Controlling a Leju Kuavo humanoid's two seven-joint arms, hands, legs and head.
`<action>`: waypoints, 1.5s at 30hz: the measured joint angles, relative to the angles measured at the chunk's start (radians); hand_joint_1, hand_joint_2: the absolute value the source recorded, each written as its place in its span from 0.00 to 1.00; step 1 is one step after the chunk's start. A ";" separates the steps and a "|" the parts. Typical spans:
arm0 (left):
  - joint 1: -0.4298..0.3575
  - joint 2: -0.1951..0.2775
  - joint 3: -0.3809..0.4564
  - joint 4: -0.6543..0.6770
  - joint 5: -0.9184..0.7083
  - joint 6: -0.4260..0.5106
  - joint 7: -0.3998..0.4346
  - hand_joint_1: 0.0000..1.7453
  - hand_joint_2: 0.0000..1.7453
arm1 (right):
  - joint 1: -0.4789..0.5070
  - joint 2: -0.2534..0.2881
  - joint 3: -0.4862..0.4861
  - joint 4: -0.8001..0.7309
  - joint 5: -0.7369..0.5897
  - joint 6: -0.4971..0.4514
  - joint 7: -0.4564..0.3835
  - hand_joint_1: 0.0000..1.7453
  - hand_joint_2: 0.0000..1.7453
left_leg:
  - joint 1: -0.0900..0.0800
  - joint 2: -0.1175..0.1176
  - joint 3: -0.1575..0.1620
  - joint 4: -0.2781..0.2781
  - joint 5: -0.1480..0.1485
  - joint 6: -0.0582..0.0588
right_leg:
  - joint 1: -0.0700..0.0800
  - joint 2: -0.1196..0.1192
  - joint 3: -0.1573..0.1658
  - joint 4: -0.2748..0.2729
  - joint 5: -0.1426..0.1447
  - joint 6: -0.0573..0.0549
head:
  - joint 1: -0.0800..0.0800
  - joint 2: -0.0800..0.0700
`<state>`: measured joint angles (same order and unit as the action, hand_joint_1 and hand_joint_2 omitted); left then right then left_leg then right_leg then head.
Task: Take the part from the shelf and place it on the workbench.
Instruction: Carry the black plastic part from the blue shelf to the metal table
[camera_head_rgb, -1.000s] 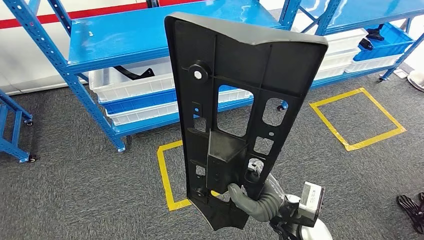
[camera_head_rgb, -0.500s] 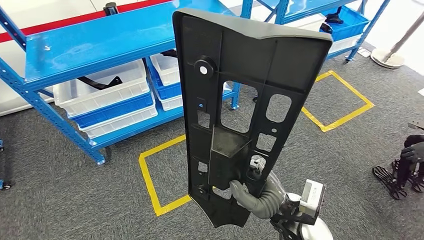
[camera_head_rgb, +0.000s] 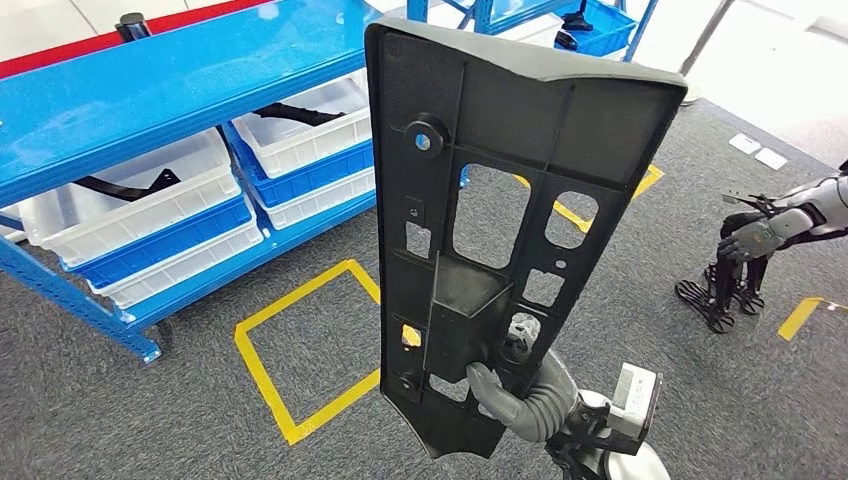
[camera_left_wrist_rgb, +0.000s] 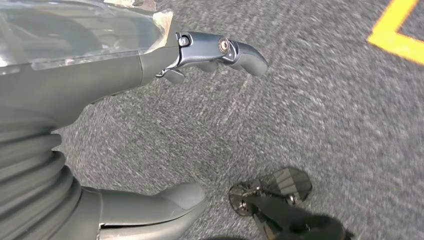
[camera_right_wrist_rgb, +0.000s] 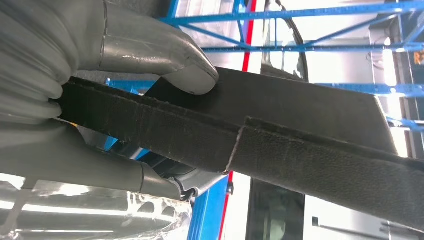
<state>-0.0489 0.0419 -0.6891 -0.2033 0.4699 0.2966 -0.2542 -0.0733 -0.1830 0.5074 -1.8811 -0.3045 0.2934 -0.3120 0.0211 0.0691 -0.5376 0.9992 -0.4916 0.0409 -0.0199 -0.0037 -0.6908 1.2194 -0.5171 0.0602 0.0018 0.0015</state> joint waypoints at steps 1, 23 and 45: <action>0.000 0.000 -0.003 0.000 -0.001 -0.002 0.002 0.00 1.00 | 0.000 0.000 0.000 0.000 0.000 0.000 0.000 1.00 1.00 | 0.001 0.009 0.001 0.000 -0.001 -0.001 | -0.002 -0.009 0.036 -0.059 0.020 0.009 | 0.000 0.000; 0.014 0.010 -0.009 -0.001 0.036 -0.083 0.004 0.00 1.00 | -0.005 0.004 0.001 0.007 -0.006 0.013 0.000 1.00 1.00 | 0.006 -0.143 -0.014 0.036 -0.018 -0.025 | 0.000 0.138 0.070 -0.193 0.083 -0.013 | -0.004 0.000; 0.022 0.007 -0.005 0.003 0.059 -0.079 -0.016 0.00 1.00 | -0.029 0.045 0.007 0.021 -0.016 0.019 0.030 1.00 1.00 | 0.001 -0.072 -0.135 0.301 -0.149 -0.047 | -0.001 0.040 0.100 -0.203 0.067 -0.049 | 0.000 0.000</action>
<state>-0.0265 0.0488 -0.6946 -0.2001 0.5285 0.2176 -0.2703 -0.1025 -0.1380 0.5142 -1.8602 -0.3201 0.3123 -0.2820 0.0220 -0.0026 -0.6721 1.3002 -0.6410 -0.0058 -0.0213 0.0362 -0.5908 1.0166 -0.4505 0.0112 0.0018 0.0015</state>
